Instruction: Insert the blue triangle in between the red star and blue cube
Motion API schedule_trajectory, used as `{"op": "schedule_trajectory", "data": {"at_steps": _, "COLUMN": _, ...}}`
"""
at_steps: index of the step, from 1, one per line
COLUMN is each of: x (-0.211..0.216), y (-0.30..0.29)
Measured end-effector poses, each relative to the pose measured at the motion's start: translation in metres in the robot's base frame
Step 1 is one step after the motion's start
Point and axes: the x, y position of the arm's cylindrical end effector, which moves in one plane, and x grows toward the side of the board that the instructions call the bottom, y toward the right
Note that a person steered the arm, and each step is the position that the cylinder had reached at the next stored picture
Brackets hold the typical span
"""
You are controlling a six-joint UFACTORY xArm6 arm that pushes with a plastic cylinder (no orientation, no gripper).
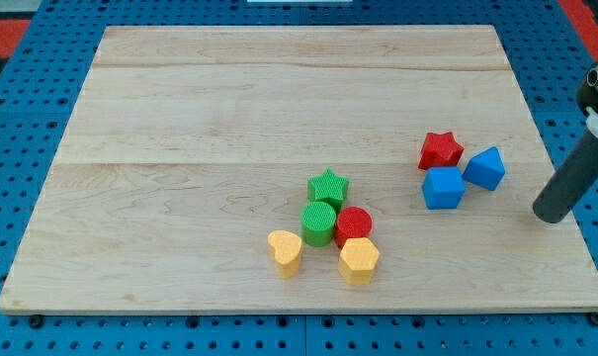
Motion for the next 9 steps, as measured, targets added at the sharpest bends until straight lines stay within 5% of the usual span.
{"op": "schedule_trajectory", "data": {"at_steps": 9, "x": -0.07, "y": -0.027}}
